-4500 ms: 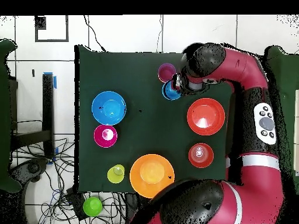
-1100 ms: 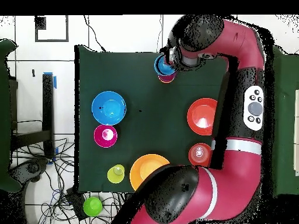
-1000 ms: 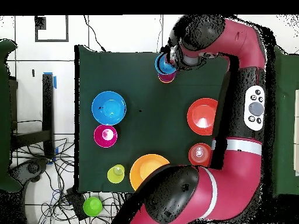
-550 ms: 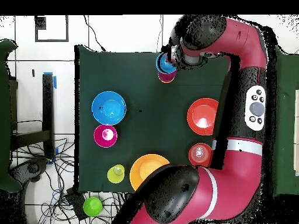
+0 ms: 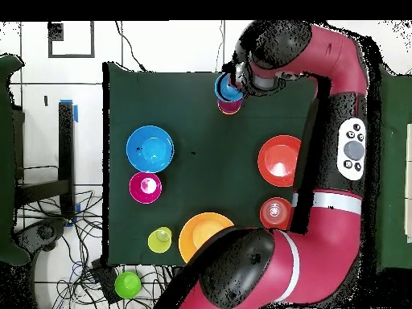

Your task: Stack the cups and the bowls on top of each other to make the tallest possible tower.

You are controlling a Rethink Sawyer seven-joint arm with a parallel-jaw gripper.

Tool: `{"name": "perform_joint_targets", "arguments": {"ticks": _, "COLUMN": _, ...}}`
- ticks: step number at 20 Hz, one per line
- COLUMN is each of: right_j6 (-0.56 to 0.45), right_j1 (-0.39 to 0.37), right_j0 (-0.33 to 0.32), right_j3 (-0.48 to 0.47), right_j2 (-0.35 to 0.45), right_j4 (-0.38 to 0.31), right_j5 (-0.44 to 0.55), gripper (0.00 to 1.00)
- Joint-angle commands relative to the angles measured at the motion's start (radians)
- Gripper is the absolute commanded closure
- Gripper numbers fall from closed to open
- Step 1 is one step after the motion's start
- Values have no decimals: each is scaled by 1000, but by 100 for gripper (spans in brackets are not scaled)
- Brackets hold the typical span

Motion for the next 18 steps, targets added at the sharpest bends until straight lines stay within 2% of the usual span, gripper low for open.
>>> {"name": "perform_joint_targets", "arguments": {"ticks": 1, "right_j6": -348, "right_j1": 8, "right_j0": 8, "right_j3": 77, "right_j2": 33, "right_j4": -67, "right_j5": -2, "gripper": 100}}
{"name": "perform_joint_targets", "arguments": {"ticks": 18, "right_j6": -352, "right_j1": 2, "right_j0": -14, "right_j3": 130, "right_j2": 30, "right_j4": -68, "right_j5": -55, "gripper": 100}}
